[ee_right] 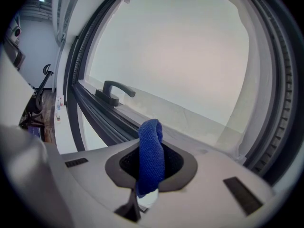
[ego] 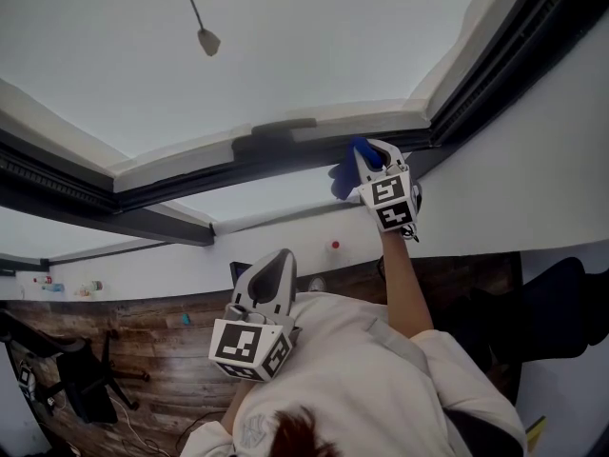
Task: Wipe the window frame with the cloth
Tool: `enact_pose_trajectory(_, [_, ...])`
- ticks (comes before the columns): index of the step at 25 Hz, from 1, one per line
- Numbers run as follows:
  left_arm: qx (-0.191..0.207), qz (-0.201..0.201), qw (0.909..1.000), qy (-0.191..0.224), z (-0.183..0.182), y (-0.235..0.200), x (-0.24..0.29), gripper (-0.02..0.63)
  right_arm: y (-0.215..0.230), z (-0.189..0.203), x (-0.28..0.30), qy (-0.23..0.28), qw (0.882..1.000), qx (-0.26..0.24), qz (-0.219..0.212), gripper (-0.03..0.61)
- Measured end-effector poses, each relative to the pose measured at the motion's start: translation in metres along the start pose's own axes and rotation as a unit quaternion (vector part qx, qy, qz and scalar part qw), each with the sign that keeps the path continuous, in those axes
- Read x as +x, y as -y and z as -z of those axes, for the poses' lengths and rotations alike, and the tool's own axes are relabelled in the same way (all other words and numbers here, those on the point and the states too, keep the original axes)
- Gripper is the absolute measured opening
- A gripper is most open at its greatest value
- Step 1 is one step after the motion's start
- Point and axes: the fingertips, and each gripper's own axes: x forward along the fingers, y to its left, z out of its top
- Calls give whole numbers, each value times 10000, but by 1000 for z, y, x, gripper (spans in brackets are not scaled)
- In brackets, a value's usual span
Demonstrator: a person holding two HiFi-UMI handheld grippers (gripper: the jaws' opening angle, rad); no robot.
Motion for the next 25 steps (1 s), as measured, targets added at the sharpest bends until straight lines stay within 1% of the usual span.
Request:
enact_pose_trajectory(6, [-5,-11,10000,-12,0,2,1,5,15,7,-6,-51,9999,98,130,49])
enact_pose_trajectory(18, [-15,35,10000,-65,1,3,7,5,32,16,-9,-98,9993,198,289,49])
enact_pose_trajectory(25, [-76,-59,9999,-46,2,-4,5,5,49,24,-14,-137,9980,350,515,48])
